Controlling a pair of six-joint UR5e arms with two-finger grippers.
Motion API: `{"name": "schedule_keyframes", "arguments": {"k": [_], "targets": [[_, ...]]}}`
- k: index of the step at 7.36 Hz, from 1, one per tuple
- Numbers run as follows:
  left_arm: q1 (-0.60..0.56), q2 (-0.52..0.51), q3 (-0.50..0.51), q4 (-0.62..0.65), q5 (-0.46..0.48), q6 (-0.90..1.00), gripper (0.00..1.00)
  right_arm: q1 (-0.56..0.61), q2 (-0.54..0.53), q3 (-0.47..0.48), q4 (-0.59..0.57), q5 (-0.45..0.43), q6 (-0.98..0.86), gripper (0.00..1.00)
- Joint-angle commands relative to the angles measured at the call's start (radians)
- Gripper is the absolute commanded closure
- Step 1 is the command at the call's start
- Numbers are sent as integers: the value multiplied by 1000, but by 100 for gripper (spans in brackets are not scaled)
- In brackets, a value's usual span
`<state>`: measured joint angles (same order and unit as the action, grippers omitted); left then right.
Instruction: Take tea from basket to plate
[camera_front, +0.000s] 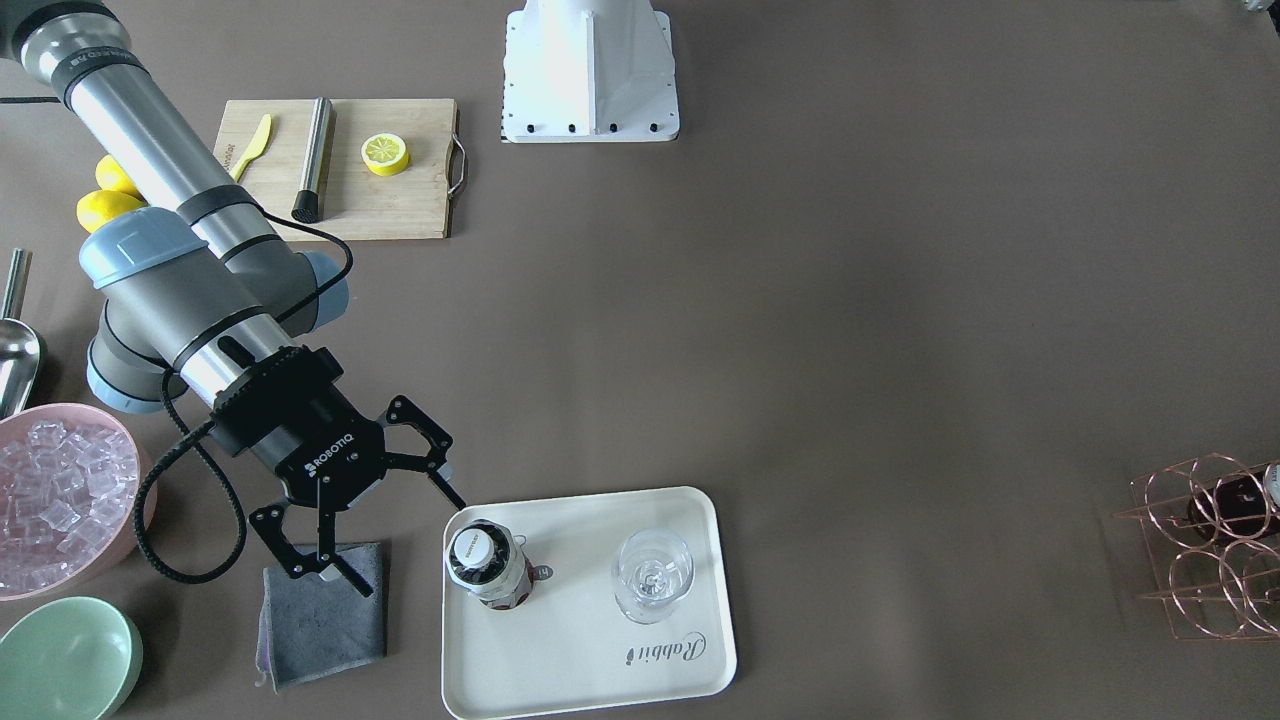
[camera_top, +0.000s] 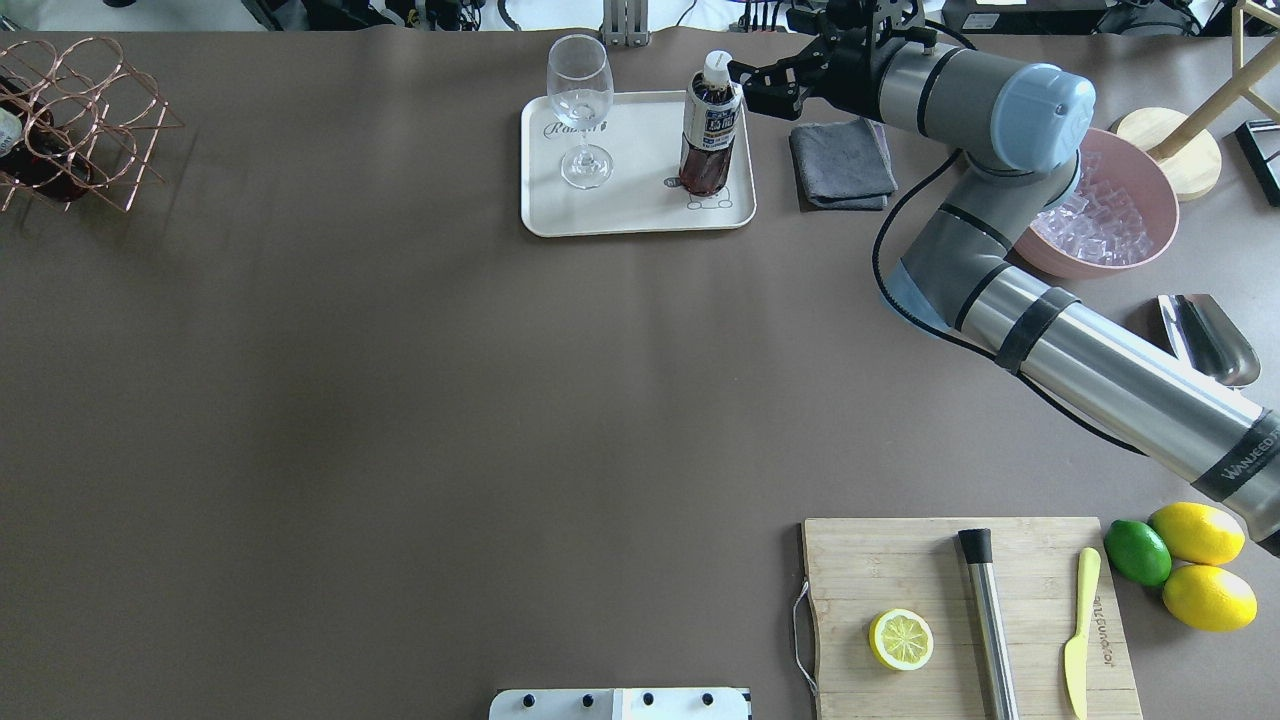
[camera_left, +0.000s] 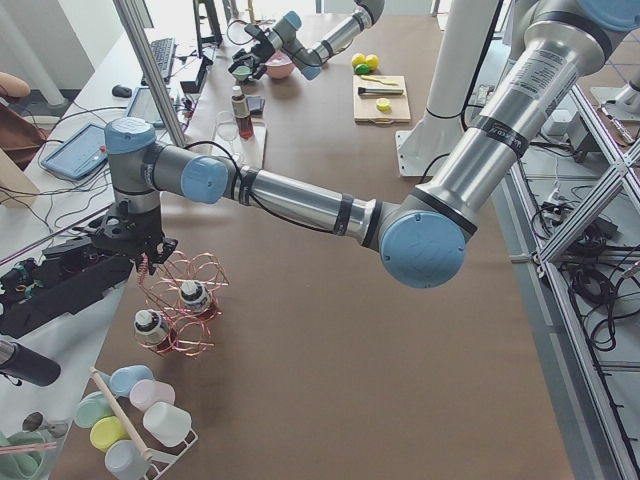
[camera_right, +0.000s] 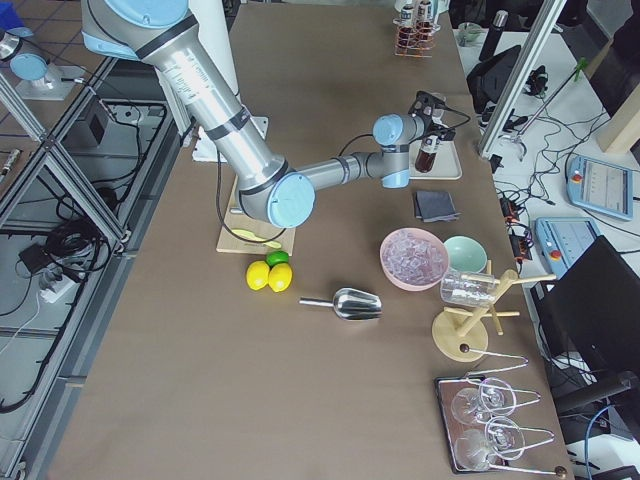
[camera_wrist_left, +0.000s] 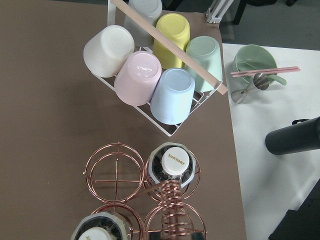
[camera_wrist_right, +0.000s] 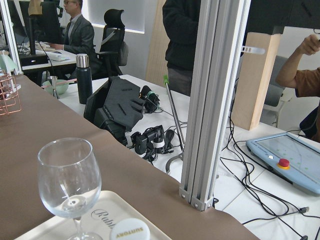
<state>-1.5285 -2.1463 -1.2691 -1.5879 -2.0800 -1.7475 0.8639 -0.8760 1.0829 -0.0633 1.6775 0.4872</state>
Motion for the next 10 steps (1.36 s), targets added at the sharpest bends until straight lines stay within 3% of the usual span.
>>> {"name": "schedule_keyframes", "arguments": {"k": [1,2,4,6,7,8,10], "targets": [[13,-4,10,-17,1,11,19,90,-43,77,-255,304,-4,0],[17,-4,8,-35,35,14,2,104,-102,97,-317,350,-1,0],[16,-1,1,-32,37,13,2,104,-176,214,-535,367,1,0],[-14,15,-42,-9,26,13,2,109,-228,329,-770,450,1,0],[-31,28,-67,27,-16,13,2,107,-292,435,-884,465,1,0],[-51,61,-120,61,-61,13,2,113,-355,550,-1043,523,-4,0],[-55,280,-360,68,-110,70,2,135,-559,763,-1180,553,-4,0]]}}
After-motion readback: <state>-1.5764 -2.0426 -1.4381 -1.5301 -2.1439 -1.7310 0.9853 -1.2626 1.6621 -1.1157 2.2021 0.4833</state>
